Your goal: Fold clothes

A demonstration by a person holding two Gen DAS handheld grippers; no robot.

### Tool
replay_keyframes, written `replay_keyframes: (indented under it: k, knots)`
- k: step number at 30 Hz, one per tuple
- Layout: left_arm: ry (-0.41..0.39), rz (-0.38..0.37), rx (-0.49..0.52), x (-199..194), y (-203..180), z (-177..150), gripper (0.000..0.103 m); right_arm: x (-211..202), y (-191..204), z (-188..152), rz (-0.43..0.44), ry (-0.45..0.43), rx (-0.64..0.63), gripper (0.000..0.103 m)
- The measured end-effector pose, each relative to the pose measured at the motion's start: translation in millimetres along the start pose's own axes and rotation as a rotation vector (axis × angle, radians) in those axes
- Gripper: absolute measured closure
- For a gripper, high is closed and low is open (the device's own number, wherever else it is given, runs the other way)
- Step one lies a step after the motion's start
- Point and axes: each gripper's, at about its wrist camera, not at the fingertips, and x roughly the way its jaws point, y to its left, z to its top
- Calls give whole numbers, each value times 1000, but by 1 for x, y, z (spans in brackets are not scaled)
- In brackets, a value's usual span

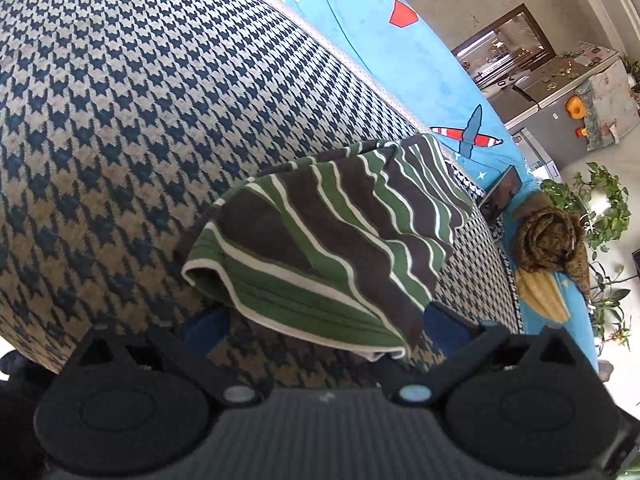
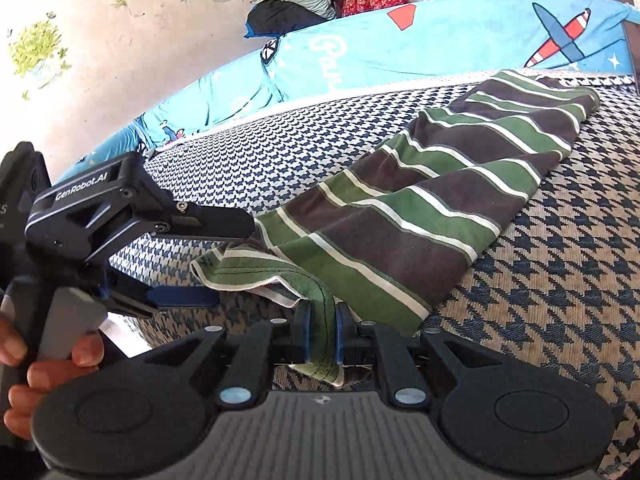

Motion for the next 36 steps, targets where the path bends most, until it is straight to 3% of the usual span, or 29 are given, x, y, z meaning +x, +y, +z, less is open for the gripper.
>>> replay_keyframes:
  k: [8,19,24,27,29,31,33,36]
  knots:
    - [44,-77,-31,21,-12,-3,0,-5,-10,4,61,-10,83,93]
    - [-42,-35,-73,49,-28,0,0,-10,-12,5,108,-14,97,92]
    - [-77,-17,-55,51,-31,3,3,-10,-3,2,78,-2,16,92]
    - [-89,35,0,45,-33,1,21,-7,6,-2,15,6,-74,92]
    - [-98,64,20,43,-34,1,43,-4,12,-5,-6,17,-131,91]
    - [-103,87,26,43,-33,1,56,-2,19,-8,-26,27,-186,90]
    - [-107,95,20,42,-31,1,60,1,24,-12,-41,31,-237,89]
    - [-108,97,15,42,-29,1,60,1,30,-16,-57,23,-294,76]
